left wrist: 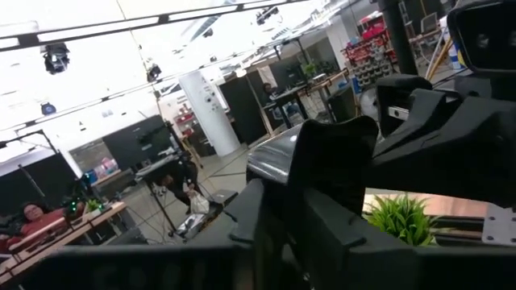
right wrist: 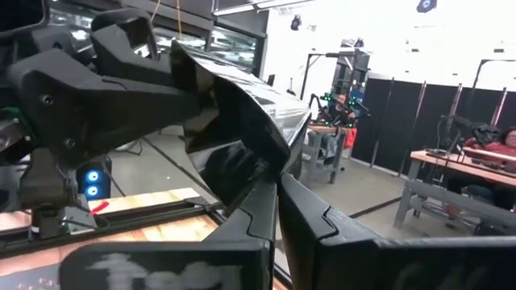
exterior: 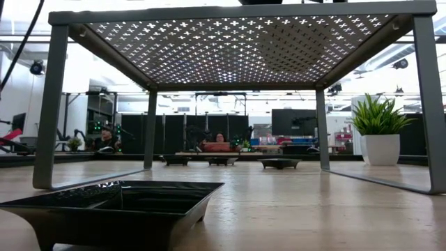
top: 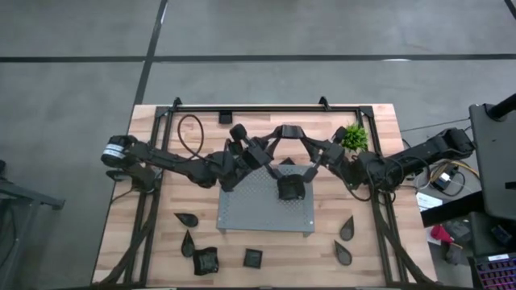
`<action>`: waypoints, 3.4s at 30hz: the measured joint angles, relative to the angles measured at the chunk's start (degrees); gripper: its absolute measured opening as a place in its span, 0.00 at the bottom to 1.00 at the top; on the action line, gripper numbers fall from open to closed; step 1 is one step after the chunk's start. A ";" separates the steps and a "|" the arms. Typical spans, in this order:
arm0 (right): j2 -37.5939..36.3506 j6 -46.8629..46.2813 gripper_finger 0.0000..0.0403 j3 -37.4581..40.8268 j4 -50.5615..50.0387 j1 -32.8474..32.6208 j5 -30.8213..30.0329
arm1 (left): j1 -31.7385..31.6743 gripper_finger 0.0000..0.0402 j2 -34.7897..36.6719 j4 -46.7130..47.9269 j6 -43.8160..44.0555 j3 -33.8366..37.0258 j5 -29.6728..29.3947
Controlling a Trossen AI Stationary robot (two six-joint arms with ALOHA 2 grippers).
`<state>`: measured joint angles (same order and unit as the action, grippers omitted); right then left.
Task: Pick & Place Mini shaped plates
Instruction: Stack the top black distorted square plate on top of the black distorted square plate on the shelf
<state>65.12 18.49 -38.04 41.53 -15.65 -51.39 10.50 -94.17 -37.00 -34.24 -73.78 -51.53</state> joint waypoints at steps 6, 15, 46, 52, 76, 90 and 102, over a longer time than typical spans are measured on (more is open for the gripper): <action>-2.45 -2.23 0.02 0.00 -4.69 -0.05 -0.25 | 0.66 0.33 -0.09 0.18 -0.23 0.00 0.11; -7.96 -8.84 0.02 -0.37 -14.66 -0.08 -0.65 | 1.61 0.46 0.04 0.03 -1.33 0.00 1.37; -4.02 -77.43 0.02 -33.78 -90.46 4.98 37.18 | 12.79 0.47 1.04 16.85 11.81 6.88 1.56; 1.31 -81.49 0.02 -36.47 -95.58 7.91 45.47 | 12.91 0.47 4.93 9.93 13.03 14.43 8.43; 10.17 -91.96 0.02 -37.54 -94.77 15.16 65.74 | 13.22 0.47 27.05 -10.07 14.32 37.71 25.05; 10.84 -90.23 0.02 -37.13 -96.22 15.49 63.40 | 13.29 0.47 26.86 -10.12 14.45 37.64 24.98; 11.10 -88.08 0.02 -36.94 -96.17 15.55 63.25 | 13.29 0.47 26.84 -10.16 14.91 37.64 24.96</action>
<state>76.23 -69.59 -74.98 -54.64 -0.10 11.87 23.79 -67.33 -47.16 -19.33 -36.14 -26.57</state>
